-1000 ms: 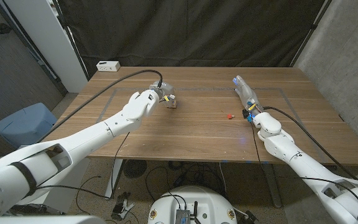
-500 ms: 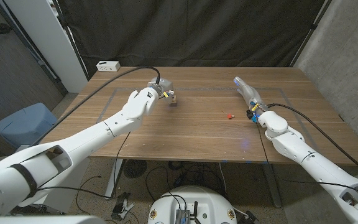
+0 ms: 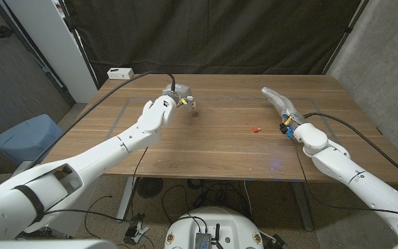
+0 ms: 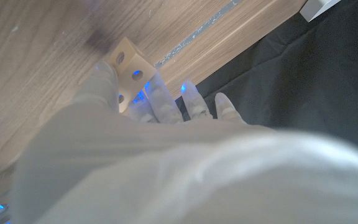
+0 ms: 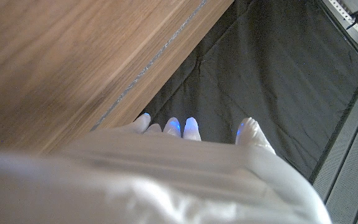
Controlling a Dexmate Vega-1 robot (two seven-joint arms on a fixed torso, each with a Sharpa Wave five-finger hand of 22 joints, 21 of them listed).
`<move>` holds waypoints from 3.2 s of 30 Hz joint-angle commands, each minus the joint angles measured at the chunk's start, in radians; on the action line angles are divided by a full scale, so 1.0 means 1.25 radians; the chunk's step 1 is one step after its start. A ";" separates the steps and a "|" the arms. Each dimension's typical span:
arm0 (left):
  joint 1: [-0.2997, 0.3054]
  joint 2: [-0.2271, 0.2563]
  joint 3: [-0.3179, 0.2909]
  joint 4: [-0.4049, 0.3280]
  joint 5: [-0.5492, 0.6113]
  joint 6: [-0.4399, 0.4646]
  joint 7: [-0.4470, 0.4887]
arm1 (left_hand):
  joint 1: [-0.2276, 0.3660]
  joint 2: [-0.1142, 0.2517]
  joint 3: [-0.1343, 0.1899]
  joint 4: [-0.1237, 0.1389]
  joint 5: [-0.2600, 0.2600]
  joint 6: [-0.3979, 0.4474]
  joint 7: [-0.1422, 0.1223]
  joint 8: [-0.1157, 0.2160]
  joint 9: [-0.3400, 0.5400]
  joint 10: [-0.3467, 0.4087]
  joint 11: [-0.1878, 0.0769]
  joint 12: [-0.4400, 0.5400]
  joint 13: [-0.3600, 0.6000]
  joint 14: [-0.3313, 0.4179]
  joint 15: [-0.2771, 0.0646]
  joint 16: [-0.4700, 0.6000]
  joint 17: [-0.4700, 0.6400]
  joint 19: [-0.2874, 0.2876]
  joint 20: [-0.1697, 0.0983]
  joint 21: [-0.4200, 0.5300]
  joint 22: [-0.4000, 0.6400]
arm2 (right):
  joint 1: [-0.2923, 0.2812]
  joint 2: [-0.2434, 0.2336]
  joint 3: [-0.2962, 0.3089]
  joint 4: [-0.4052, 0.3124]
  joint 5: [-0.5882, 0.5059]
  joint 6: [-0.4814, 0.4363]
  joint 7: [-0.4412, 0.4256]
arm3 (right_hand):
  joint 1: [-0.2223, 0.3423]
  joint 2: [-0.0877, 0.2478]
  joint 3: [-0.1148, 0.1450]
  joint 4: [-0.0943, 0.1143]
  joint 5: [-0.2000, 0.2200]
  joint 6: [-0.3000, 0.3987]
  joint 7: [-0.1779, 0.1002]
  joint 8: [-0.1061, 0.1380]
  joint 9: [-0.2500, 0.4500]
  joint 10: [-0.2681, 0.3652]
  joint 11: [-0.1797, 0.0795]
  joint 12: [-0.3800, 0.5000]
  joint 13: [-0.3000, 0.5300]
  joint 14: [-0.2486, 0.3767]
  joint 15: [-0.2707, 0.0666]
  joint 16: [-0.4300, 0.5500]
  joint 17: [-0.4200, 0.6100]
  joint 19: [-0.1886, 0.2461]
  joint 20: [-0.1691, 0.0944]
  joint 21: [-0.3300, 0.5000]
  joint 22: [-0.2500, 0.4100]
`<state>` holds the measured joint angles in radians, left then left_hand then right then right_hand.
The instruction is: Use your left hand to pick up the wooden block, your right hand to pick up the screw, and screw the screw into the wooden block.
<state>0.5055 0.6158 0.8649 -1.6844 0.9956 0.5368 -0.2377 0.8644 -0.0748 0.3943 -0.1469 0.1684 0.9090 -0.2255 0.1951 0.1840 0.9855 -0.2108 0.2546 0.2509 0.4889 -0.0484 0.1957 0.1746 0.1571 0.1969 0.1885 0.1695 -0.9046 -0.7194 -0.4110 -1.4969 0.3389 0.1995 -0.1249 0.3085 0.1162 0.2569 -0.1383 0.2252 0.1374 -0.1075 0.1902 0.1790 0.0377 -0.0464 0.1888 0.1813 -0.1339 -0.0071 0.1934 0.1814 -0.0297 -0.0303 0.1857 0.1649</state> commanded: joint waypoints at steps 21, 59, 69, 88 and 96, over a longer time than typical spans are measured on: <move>0.015 -0.064 -0.074 0.016 -0.279 0.049 0.205 | -0.004 0.011 -0.012 0.002 0.005 -0.009 0.002 -0.001 0.003 -0.005 -0.001 -0.013 0.012 -0.015 -0.040 -0.004 0.001 -0.020 0.007 -0.003 0.002 | -0.070 -0.152 0.037 -0.157 -0.088 -0.085 0.017 | 0.058 -0.051 0.009 -0.034 -0.010 0.019 -0.023 0.012 0.006 -0.018 -0.007 -0.002 0.003 -0.004 -0.020 -0.001 0.000 0.010 0.008 0.003 0.001; 0.038 -0.126 -0.148 0.131 -0.655 -0.210 0.449 | -0.003 0.018 -0.019 0.002 0.006 -0.006 0.002 0.000 0.003 -0.016 -0.002 -0.027 0.012 -0.058 -0.055 -0.009 0.003 -0.058 -0.023 -0.007 0.002 | -0.033 -0.253 0.035 -0.085 -0.159 0.021 0.147 | 0.181 -0.101 0.039 -0.038 -0.030 0.042 -0.088 0.021 0.011 -0.071 -0.031 -0.004 0.006 -0.020 0.001 -0.003 0.002 0.014 0.030 -0.001 0.001; 0.037 -0.135 -0.159 0.156 -0.716 -0.262 0.448 | -0.004 0.018 -0.020 0.002 0.006 -0.006 0.002 0.000 0.003 -0.024 -0.001 -0.031 0.011 -0.066 -0.051 -0.009 0.003 -0.064 -0.021 -0.006 0.002 | -0.046 -0.286 0.047 -0.089 -0.200 0.053 0.144 | 0.208 -0.109 0.047 -0.038 -0.030 0.043 -0.089 0.021 0.012 -0.073 -0.034 -0.002 0.006 -0.011 -0.002 0.002 0.002 0.026 0.032 0.003 0.001; 0.015 -0.159 -0.164 0.247 -0.806 -0.371 0.416 | -0.004 0.023 -0.021 0.003 0.006 -0.007 0.002 -0.001 0.003 -0.031 -0.001 -0.033 0.011 -0.068 -0.040 -0.006 0.003 -0.071 -0.014 -0.006 0.002 | -0.009 -0.314 0.017 -0.096 -0.300 0.066 0.196 | 0.272 -0.133 0.063 -0.036 -0.031 0.054 -0.089 0.026 0.015 -0.110 -0.021 -0.006 0.007 -0.007 0.010 0.002 0.003 0.049 0.029 0.006 0.002; 0.005 -0.171 -0.163 0.276 -0.831 -0.392 0.399 | -0.005 0.025 -0.021 0.004 0.006 -0.009 0.002 -0.002 0.003 -0.035 0.000 -0.034 0.012 -0.069 -0.040 -0.005 0.003 -0.074 -0.013 -0.006 0.002 | 0.021 -0.314 -0.001 -0.083 -0.337 0.078 0.221 | 0.288 -0.135 0.069 -0.036 -0.031 0.063 -0.089 0.029 0.017 -0.112 -0.022 -0.004 0.007 -0.006 0.012 0.002 0.003 0.056 0.031 0.007 0.002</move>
<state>0.5280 0.4200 0.6613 -1.3890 0.0051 0.0959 0.2865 0.8571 -0.0568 0.3706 -0.1459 0.1683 0.8909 -0.2216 0.1889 0.1833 0.9460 -0.2108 0.2143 0.2633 0.4064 -0.0445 0.1846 0.1743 0.0751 0.1786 0.1810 0.1695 -0.9191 -1.1065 -0.3869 -1.6186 -0.0255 0.2777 0.1113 0.6520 -0.0512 0.3328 -0.1821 0.1886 0.2093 -0.2180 0.2191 0.1980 -0.0935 -0.0768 0.1808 0.1886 -0.1431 0.0021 0.1934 0.1842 0.0308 0.0092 0.1857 0.1655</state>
